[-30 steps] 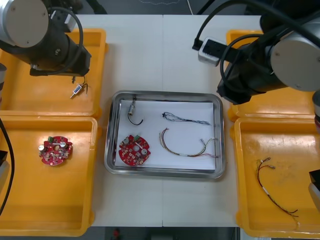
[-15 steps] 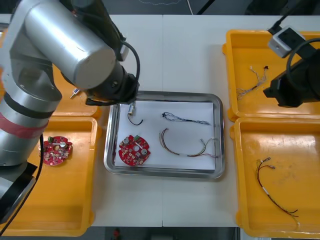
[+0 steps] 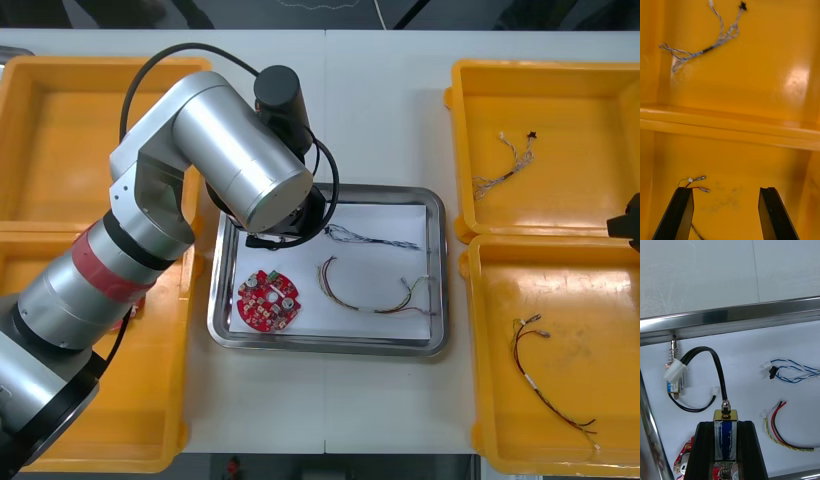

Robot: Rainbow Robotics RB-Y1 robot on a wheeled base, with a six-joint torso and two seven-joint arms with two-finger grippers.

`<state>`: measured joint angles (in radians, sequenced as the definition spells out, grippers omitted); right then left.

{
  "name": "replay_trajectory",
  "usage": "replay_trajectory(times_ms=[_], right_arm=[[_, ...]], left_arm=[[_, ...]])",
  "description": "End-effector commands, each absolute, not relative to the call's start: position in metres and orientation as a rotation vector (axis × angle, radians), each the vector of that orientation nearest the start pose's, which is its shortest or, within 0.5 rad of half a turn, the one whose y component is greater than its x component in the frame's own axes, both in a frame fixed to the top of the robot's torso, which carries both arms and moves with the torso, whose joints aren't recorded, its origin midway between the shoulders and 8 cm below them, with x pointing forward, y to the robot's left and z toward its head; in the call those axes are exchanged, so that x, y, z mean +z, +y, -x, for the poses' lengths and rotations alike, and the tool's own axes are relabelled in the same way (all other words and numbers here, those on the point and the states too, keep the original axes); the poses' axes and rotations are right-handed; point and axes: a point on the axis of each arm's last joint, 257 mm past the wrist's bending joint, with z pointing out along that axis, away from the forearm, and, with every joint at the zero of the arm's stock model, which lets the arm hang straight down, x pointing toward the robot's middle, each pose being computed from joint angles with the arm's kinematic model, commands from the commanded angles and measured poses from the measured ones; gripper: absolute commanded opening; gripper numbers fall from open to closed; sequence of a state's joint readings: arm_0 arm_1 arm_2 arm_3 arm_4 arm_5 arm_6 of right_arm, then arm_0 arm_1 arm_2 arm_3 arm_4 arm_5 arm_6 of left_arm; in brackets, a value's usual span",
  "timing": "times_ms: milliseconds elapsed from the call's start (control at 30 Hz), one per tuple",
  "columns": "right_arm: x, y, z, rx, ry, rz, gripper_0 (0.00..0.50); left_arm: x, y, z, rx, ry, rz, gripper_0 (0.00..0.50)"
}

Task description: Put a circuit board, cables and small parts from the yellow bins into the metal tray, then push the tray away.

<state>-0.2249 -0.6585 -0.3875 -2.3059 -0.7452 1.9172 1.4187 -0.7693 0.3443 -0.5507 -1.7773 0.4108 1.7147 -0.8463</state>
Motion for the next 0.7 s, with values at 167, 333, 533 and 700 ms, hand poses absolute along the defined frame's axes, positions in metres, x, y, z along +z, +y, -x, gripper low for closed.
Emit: replay_trajectory(times_ms=[167,333,533,700], right_arm=[[-0.149,-0.385,-0.361,-0.069,2.562,-0.11,0.5],[-0.161,-0.389,-0.351,-0.062,2.594,-0.16,0.5],[-0.167,-0.391,-0.345,-0.06,2.613,-0.177,0.5],[-0.168,-0.388,-0.344,-0.048,2.614,-0.182,0.5]], left_arm=[[-0.22,0.03,-0.496,-0.06,2.544,-0.249,0.0],[-0.228,0.028,-0.506,-0.064,2.529,-0.24,0.0],[-0.232,0.028,-0.509,-0.06,2.528,-0.23,0.002],[-0.231,0.028,-0.509,-0.064,2.525,-0.223,0.48]])
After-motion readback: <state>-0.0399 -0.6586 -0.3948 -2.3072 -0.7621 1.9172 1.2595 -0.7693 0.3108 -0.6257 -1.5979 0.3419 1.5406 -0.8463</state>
